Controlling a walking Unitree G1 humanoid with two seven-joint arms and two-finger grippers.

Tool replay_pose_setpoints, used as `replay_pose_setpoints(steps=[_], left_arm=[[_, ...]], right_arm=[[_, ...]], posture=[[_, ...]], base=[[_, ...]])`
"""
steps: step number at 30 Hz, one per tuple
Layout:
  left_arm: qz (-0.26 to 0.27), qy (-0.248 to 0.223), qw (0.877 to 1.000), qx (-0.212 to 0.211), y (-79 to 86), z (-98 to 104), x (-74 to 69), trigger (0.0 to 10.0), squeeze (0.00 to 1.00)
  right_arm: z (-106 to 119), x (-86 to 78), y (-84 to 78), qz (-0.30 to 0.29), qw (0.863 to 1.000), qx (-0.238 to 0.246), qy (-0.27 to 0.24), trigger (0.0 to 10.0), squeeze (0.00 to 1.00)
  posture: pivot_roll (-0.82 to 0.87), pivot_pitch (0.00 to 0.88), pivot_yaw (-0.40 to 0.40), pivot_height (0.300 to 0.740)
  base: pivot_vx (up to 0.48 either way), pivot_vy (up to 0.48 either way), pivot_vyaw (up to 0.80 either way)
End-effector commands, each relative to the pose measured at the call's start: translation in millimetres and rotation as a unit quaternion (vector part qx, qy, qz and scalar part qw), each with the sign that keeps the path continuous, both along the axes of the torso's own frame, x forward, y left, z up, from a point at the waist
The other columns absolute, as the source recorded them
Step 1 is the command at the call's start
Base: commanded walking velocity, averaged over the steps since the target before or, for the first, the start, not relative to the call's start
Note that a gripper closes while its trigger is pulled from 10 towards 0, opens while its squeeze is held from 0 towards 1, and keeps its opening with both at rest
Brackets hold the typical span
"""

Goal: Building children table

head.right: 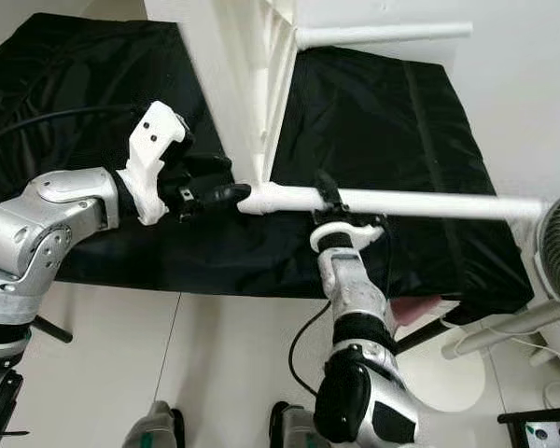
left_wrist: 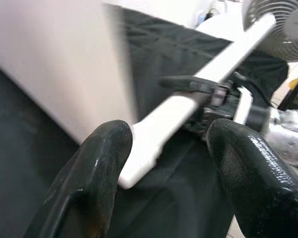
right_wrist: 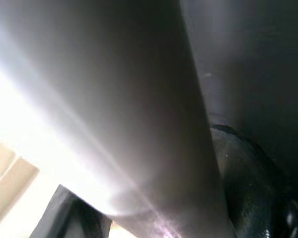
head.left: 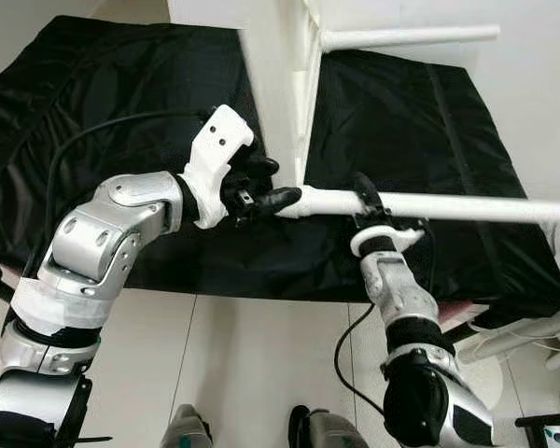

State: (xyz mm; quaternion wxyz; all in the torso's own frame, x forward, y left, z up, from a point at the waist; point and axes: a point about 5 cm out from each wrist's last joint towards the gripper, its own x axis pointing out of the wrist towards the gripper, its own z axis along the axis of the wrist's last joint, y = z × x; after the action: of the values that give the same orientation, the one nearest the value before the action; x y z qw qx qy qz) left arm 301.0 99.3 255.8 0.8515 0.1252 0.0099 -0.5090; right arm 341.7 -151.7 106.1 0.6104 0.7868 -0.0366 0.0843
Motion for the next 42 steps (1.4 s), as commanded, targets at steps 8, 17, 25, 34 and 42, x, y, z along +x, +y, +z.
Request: replay_pose_setpoints(steps=[8,17,25,34,42], left_arm=[[0.013,0.000,1.000,0.011,1.2,0,4.0,10.0,0.00],[-0.002,-0.012,1.000,0.016,-4.9,1,10.6,10.0,0.00],[-0.125,-0.011,0.992,0.020,-26.1,-2,5.1,10.0,0.00],[-0.188,0.007,0.982,0.010,-41.1,-7,2.4,10.0,0.00],[-0.180,0.001,0.984,0.005,-42.8,-7,12.6,10.0,0.00]], right_arm=[[-8,-8.8,27.1,0.007,1.000,-0.002,-0.023,10.0,0.00],[-4,-7.6,22.7,0.007,0.999,-0.003,-0.035,10.0,0.00],[-3,-8.3,20.2,0.001,0.999,-0.019,-0.043,10.0,0.00],[-3,-9.7,17.4,-0.008,0.999,-0.027,-0.042,10.0,0.00],[-7,-13.1,17.8,-0.011,0.999,-0.029,-0.039,10.0,0.00]], posture=[[0.16,0.151,-0.043,0.740],[0.16,0.153,-0.042,0.740],[0.15,0.152,-0.039,0.740],[0.14,0.156,-0.026,0.740],[0.14,0.162,-0.027,0.740]], base=[[0.000,0.000,0.00],[0.000,0.000,0.00],[0.000,0.000,0.00],[0.000,0.000,0.00],[0.000,0.000,0.00]])
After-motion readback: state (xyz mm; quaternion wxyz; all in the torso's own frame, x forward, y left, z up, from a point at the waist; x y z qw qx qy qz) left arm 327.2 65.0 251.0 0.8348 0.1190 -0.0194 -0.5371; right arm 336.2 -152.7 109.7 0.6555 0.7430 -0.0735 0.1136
